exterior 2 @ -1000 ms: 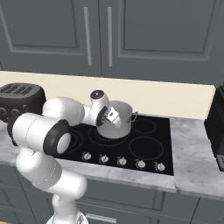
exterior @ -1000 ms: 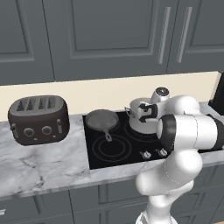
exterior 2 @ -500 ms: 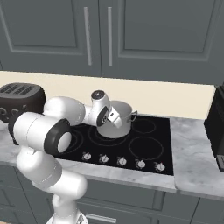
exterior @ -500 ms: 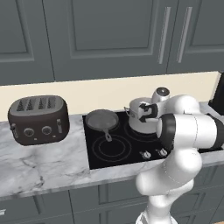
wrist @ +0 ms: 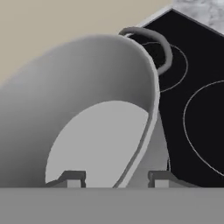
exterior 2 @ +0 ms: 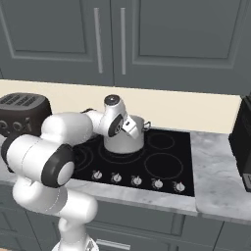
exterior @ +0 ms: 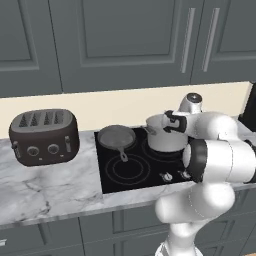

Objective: Move the pot and pan from the stove into the sink.

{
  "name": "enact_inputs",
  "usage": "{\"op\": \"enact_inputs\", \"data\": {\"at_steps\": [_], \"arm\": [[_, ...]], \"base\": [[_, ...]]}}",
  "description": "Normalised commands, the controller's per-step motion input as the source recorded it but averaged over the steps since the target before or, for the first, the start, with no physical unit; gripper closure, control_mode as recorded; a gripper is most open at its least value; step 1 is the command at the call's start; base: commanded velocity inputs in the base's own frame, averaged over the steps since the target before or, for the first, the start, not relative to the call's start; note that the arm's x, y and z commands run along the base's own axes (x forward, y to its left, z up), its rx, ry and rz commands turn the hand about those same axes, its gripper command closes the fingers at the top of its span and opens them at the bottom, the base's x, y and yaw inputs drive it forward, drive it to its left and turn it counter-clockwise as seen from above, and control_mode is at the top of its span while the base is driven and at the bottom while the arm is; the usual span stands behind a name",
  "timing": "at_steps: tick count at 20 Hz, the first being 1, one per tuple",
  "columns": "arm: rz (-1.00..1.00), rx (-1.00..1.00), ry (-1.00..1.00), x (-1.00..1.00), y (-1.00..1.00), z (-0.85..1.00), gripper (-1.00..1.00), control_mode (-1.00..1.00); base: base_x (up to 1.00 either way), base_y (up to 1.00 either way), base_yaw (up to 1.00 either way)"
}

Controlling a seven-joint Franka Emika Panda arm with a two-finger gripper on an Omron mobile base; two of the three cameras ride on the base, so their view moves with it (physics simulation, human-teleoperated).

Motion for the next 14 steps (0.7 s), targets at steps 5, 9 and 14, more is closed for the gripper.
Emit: {"op": "enact_inputs", "data": {"at_steps": [5,9,14], "arm": [[0.0,0.05,-0.02,-0.6,-0.18,0.5,1.0,-1.0],[0.01,0.06,-0.04,-0.74,-0.18,0.53,1.0,-1.0],[0.02,0.04,-0.04,-0.75,-0.15,0.5,1.0,-1.0]], "base": [[0.0,0.0,0.0],[0.0,0.0,0.0],[0.0,0.0,0.0]]}}
